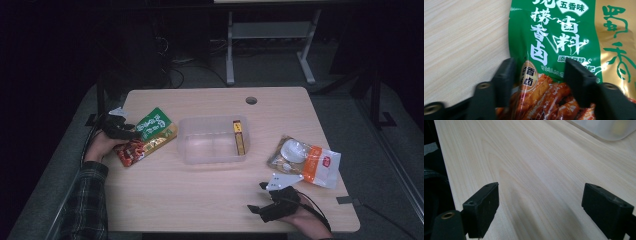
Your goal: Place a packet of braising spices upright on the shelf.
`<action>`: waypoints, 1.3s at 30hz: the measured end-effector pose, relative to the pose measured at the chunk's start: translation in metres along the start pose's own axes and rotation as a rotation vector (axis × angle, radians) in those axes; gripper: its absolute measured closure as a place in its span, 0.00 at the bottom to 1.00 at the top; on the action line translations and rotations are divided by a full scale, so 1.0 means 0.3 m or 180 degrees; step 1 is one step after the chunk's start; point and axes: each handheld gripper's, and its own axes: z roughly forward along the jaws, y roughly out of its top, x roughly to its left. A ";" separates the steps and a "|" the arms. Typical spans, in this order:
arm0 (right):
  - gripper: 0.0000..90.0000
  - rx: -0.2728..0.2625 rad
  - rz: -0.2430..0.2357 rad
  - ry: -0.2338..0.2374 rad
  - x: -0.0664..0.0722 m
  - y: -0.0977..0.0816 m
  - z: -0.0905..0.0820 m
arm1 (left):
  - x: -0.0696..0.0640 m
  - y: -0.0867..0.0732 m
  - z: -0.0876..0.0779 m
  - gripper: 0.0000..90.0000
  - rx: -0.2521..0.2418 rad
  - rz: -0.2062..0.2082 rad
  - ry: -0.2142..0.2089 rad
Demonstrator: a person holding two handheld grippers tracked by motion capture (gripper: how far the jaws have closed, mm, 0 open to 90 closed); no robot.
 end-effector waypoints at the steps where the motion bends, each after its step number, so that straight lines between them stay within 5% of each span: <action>1: 0.16 0.0000 0.0002 0.0001 0.000 0.000 -0.001 | -0.001 -0.001 -0.001 0.58 0.0000 0.0014 0.0007; 8: 0.16 -0.0006 0.0003 0.0009 0.001 0.001 0.002 | -0.008 -0.005 -0.008 0.88 -0.0019 -0.0001 0.0027; 15: 0.16 -0.0004 0.0000 0.0013 0.001 0.001 0.001 | -0.019 0.010 -0.009 0.98 0.0075 -0.0070 0.0085; 21: 0.16 0.0008 -0.0016 0.0029 -0.001 0.002 0.002 | -0.006 0.003 -0.023 1.00 0.0012 -0.0363 -0.0117; 27: 0.16 -0.0008 -0.0064 0.0065 -0.001 0.005 0.003 | -0.005 -0.010 -0.064 1.00 -0.0101 -0.0521 -0.0210; 39: 0.16 -0.0045 -0.0192 0.0214 0.005 0.023 0.010 | -0.065 -0.058 -0.252 1.00 -0.0392 -0.0711 -0.0126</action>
